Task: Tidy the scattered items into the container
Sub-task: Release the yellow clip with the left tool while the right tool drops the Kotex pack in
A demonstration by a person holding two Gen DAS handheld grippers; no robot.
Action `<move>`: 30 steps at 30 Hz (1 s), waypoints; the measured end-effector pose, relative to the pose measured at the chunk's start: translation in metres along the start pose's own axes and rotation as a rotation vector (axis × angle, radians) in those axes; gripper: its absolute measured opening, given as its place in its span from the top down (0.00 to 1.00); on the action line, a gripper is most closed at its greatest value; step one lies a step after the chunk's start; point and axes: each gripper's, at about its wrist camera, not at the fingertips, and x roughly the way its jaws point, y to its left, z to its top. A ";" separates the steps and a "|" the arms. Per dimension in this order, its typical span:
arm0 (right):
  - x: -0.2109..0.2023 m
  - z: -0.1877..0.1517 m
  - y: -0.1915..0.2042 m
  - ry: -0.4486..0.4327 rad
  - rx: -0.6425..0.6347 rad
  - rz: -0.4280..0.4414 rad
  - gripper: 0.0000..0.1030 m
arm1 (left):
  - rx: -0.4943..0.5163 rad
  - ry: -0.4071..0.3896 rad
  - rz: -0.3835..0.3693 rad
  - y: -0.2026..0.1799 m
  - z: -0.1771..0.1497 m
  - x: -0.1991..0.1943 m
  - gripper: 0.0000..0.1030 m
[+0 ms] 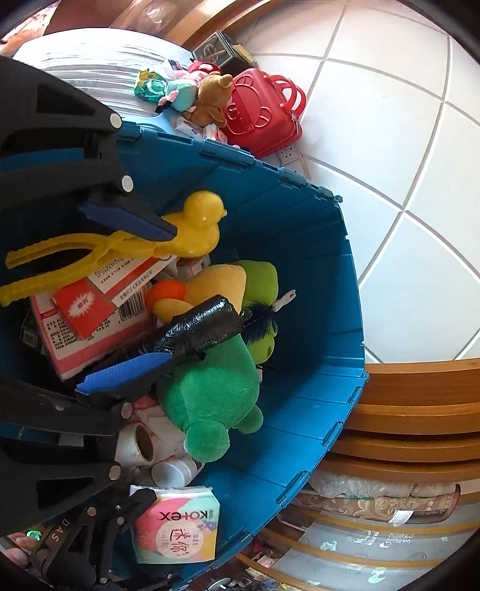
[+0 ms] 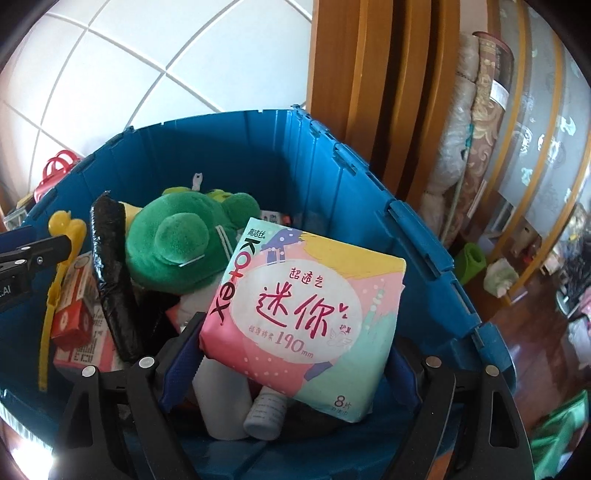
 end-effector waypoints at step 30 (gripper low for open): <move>-0.176 -0.041 0.077 -0.231 -0.014 0.035 0.00 | -0.083 -0.194 -0.058 0.096 -0.109 -0.167 0.23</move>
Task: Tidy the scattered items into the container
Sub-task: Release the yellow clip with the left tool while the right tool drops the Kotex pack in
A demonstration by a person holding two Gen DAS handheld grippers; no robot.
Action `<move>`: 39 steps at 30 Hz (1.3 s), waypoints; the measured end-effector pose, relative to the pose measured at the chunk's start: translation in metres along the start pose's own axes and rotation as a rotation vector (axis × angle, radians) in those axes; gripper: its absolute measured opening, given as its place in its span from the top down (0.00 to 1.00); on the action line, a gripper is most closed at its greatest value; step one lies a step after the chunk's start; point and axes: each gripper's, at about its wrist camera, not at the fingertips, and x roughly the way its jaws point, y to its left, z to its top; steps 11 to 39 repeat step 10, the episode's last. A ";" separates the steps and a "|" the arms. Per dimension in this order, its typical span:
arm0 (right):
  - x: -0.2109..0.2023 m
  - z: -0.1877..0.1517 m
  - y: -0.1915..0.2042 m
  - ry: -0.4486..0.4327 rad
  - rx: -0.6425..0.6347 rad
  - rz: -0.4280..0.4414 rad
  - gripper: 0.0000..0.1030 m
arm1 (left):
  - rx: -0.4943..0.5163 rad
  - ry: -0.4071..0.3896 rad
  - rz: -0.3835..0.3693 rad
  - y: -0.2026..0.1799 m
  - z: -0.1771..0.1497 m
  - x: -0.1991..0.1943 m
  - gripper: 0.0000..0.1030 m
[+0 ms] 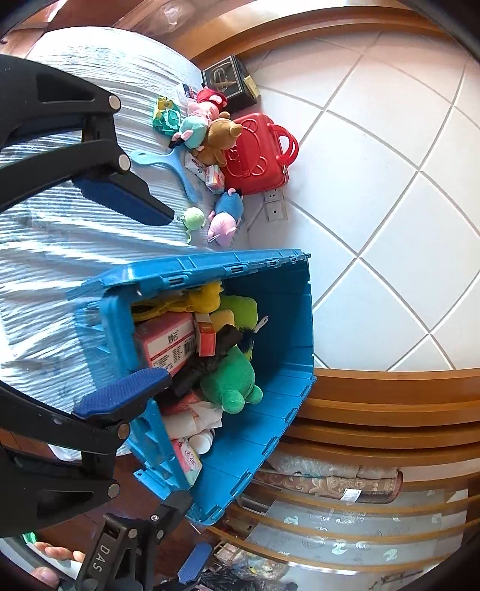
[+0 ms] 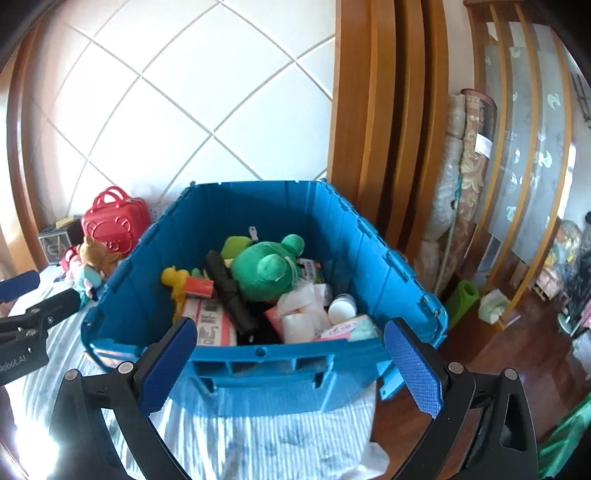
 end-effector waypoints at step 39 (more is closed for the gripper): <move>-0.060 -0.028 0.041 -0.018 0.010 -0.031 0.00 | -0.023 -0.031 -0.003 0.029 -0.031 -0.049 0.23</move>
